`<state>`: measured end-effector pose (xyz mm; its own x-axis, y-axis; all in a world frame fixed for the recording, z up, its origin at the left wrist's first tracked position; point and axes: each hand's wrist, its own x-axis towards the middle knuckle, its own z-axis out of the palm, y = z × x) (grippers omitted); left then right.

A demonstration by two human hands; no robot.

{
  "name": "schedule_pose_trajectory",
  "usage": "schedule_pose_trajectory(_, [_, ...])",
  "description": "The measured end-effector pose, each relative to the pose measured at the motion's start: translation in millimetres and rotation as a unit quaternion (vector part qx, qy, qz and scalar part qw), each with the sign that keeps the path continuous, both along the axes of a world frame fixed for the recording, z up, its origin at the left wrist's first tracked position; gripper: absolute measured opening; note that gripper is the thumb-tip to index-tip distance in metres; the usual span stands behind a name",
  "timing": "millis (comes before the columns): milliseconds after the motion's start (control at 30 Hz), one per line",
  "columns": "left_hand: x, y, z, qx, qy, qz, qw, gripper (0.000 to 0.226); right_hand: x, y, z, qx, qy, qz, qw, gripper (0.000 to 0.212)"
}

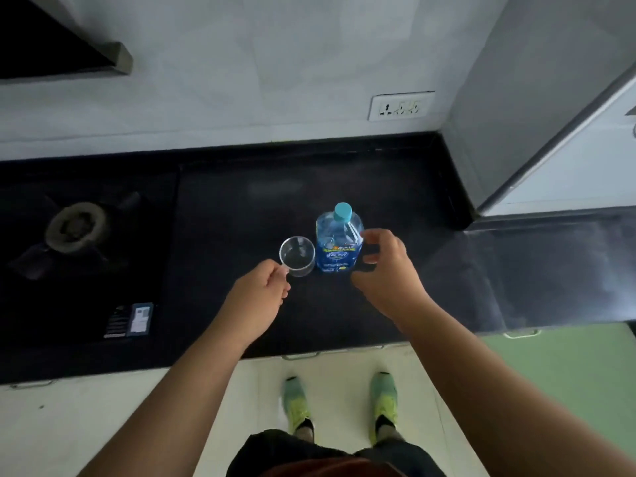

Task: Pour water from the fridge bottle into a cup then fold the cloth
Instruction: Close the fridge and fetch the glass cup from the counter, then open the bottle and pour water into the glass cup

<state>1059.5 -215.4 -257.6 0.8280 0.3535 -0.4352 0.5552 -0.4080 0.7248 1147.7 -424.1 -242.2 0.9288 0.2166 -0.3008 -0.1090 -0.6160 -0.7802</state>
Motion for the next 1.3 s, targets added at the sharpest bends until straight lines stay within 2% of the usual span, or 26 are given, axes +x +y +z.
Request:
schedule_pose_trajectory(167, [19.2,20.7,-36.7,0.017,0.073,0.01,0.997,0.029,45.0,3.8,-4.9,-0.032,-0.045,0.019,0.998,0.087])
schedule_pose_trajectory(367, [47.8,15.1,-79.7,-0.014,0.115,0.041,0.992,0.027,66.4,14.8,-14.9,-0.044,-0.007,0.112,0.993,0.098])
schedule_pose_trajectory(500, [57.0,7.7,-100.0,0.011,0.15,0.008,0.989,0.03,70.0,18.2,-24.4,-0.068,-0.01,0.151,0.986,0.095])
schedule_pose_trajectory(700, [64.0,3.2,-113.8,0.047,0.179,-0.031,0.982,0.031,75.6,11.0,-26.3,-0.122,-0.065,0.135,0.981,0.08])
schedule_pose_trajectory(933, [72.5,-2.2,-113.7,0.126,0.144,-0.105,0.976,0.034,70.0,-15.7,-28.6,-0.125,-0.044,0.084,0.988,0.085])
schedule_pose_trajectory(1067, [70.2,-1.6,-113.7,0.137,0.133,-0.076,0.979,0.025,62.7,-22.4,-30.5,-0.127,-0.041,0.084,0.987,0.086])
schedule_pose_trajectory(1200, [69.4,2.7,-105.8,0.124,0.148,-0.074,0.978,0.043,62.1,-22.9,-32.2,-0.152,-0.035,0.098,0.983,0.086])
schedule_pose_trajectory(1300, [72.6,-4.7,-83.0,0.145,0.068,-0.064,0.985,0.065,61.2,-22.6,-31.9,-0.133,-0.015,0.1,0.986,0.086])
